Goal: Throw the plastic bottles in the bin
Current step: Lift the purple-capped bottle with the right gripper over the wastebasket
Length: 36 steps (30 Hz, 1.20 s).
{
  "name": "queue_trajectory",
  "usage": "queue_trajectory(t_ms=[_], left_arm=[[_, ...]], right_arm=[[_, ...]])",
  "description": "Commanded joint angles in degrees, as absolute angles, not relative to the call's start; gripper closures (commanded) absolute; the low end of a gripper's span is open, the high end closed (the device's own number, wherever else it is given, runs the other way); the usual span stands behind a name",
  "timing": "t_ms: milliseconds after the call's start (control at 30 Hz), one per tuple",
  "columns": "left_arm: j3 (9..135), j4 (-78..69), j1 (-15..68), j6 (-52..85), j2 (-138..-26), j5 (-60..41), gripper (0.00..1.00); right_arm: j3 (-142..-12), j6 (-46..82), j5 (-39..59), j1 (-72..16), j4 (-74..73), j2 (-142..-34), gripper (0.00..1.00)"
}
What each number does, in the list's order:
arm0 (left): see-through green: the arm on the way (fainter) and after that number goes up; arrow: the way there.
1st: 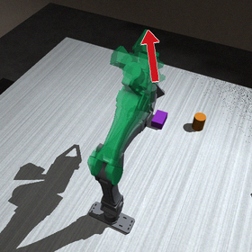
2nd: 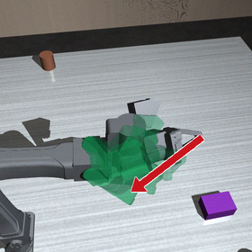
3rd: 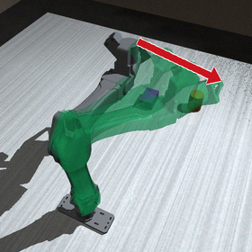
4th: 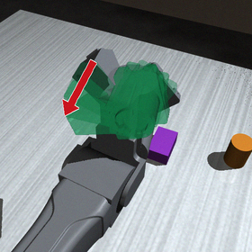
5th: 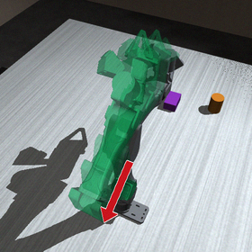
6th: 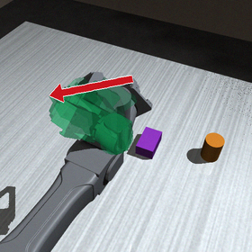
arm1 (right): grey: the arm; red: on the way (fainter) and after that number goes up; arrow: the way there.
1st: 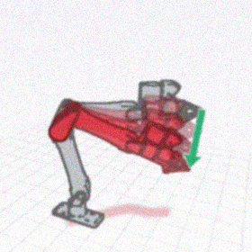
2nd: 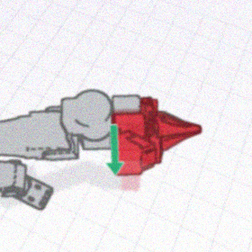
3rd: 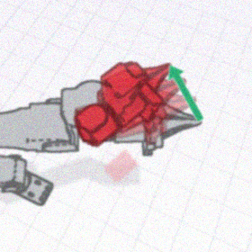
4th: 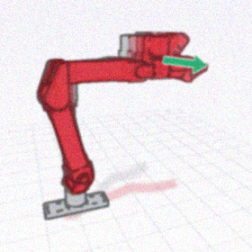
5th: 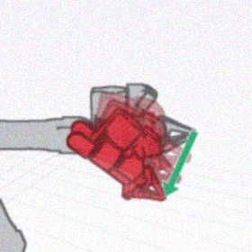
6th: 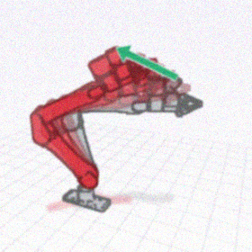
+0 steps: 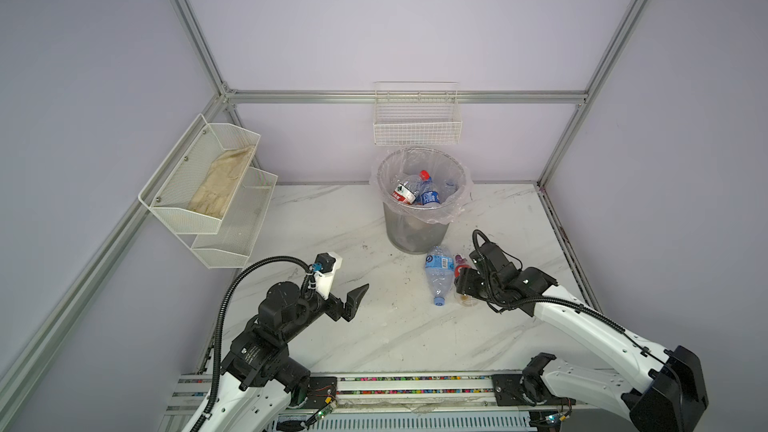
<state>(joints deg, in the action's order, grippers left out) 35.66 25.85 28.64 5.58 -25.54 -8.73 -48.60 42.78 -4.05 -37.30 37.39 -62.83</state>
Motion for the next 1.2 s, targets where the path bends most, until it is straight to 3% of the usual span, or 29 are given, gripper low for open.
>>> queue_trajectory(t_ms=[0,1167], left_arm=[[34.5,25.3,28.8,7.0,-25.2,-8.4,0.00],[34.5,25.2,28.8,7.0,-25.6,-8.2,0.00]], right_arm=[[-52.0,42.2,-6.6,-37.5,39.9,-62.0,0.77],[-89.0,29.5,-18.0,-37.6,42.5,-66.1,0.78]])
